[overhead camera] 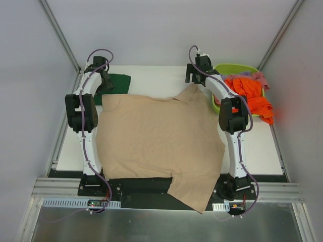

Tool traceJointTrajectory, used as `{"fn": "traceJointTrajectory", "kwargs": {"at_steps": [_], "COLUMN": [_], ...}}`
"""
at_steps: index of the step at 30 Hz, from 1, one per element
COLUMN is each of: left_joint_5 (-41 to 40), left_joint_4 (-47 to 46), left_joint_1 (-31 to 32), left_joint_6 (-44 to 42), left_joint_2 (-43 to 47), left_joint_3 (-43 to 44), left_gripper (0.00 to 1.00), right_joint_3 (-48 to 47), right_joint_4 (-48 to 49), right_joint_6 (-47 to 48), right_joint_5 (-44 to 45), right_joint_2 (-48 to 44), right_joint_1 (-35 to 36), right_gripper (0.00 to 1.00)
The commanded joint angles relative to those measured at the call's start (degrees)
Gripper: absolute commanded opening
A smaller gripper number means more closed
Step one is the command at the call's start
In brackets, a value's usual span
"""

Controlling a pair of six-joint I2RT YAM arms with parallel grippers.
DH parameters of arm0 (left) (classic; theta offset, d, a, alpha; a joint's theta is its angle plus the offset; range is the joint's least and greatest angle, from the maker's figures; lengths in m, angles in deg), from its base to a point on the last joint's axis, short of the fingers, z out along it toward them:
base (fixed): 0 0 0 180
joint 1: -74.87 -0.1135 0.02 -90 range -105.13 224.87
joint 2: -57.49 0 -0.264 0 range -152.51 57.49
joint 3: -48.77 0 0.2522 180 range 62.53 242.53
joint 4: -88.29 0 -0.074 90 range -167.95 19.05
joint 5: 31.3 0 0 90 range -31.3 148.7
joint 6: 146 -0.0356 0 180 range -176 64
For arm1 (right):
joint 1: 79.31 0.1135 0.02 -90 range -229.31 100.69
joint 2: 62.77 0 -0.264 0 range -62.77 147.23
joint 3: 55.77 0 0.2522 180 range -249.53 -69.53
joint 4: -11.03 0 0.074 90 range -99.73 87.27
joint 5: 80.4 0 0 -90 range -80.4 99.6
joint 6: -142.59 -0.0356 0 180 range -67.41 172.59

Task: Fold and stack the t-shirts
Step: Grap the side of the flattened tshirt furthest away from the robot with both arms

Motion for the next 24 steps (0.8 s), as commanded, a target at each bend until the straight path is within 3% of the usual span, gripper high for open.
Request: {"fn": "traceJointTrajectory", "kwargs": {"at_steps": [1,6,12,15,24], "left_joint_5": [1.6,0.8,-0.6,-0.9,-2.7], "left_joint_4": [3.3,4.8,6.1,6.3,7.0], "left_joint_1": [-0.4,-0.4,-0.4,-0.4,-0.4], "left_joint_6": [-0.4,-0.1,0.0,0.0,0.4], "left_joint_2": [-1.3,-0.4,2.1,3.3,7.6], "left_joint_3": [3.6,3.8,2.0,1.3,-1.6], "left_gripper": [0.59,0.36,0.16,0.0,0.0], "right_joint_3": [-1.9,-1.5,-1.5,-1.4,-1.4], "right_joint_4": [3.1,3.0,2.6,2.4,-0.7], "right_joint_6": [-0.1,-0.4,-1.7,-1.8,-6.0], "right_joint_5": [-2.2,-2.7,-2.1,-2.3,-0.9], "right_joint_2": [-0.2,-0.1,0.2,0.2,0.6], "right_joint_1": [-0.3,-0.5,-0.8,-0.8,-0.8], "right_gripper": [0.96,0.96,0.96,0.96,0.96]}}
